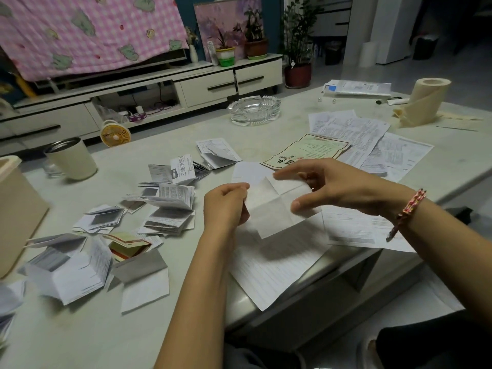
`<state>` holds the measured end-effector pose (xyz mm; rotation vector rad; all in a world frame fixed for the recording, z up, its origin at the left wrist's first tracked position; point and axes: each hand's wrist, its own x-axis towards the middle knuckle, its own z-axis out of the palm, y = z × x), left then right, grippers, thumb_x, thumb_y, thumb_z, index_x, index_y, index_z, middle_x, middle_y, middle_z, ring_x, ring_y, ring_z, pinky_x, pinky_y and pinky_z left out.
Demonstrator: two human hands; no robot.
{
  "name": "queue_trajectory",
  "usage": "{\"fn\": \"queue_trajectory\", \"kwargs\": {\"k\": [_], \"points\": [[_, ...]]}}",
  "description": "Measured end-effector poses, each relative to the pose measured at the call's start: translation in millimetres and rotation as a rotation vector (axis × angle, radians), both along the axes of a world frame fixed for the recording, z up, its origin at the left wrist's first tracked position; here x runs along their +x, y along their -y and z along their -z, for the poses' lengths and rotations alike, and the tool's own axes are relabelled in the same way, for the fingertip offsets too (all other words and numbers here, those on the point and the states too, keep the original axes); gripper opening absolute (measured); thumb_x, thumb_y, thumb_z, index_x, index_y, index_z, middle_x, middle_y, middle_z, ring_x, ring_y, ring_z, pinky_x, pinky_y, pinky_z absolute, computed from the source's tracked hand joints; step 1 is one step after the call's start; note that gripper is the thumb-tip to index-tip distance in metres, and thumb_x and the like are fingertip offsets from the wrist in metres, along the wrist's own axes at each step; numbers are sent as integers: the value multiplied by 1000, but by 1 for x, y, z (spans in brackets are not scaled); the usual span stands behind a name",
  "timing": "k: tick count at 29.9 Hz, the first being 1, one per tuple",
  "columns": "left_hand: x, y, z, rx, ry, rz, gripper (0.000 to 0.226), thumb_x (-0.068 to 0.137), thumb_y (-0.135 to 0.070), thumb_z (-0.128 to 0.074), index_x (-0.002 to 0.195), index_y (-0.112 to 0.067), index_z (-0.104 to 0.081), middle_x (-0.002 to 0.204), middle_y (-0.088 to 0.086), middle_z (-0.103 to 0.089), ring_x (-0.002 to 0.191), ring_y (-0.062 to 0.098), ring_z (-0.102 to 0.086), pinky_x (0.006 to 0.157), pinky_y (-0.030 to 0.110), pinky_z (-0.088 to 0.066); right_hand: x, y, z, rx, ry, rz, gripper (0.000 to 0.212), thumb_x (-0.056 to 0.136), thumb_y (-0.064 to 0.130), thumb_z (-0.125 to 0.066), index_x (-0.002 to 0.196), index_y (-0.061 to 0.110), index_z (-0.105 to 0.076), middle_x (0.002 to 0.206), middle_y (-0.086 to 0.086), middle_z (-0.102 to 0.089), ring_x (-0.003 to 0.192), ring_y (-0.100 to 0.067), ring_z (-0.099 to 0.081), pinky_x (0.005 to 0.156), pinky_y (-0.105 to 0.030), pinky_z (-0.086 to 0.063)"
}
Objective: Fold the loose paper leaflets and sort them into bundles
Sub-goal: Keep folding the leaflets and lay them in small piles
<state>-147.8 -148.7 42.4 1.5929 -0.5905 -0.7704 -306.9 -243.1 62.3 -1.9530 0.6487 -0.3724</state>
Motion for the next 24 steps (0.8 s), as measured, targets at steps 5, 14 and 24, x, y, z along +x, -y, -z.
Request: {"fn": "queue_trajectory", "kwargs": {"k": [5, 14, 24], "points": [[-2, 1, 2, 131, -28, 88, 23, 89, 0, -48, 83, -10, -68, 47, -2, -50, 34, 4, -43, 41, 13, -41, 1, 0, -3, -209, -76, 68, 19, 76, 15, -74, 95, 16, -73, 87, 6, -64, 76, -3, -56, 64, -9, -42], [-7, 4, -3, 30, -79, 194, 40, 97, -44, -39, 82, -14, -62, 83, 5, -65, 80, 20, -63, 82, 39, -54, 6, 5, 1, 42, 73, 212, 21, 84, 13, -65, 98, -2, -64, 94, -17, -67, 72, -18, -65, 62, -21, -54], [-14, -2, -5, -105, 64, 265, 15, 91, -12, -59, 77, -12, -63, 71, 7, -65, 50, 15, -65, 51, 25, -54, 18, 0, 5, 214, 224, 280, 6, 84, 10, -65, 89, 11, -64, 81, -3, -62, 71, -10, -61, 55, -18, -52]]}}
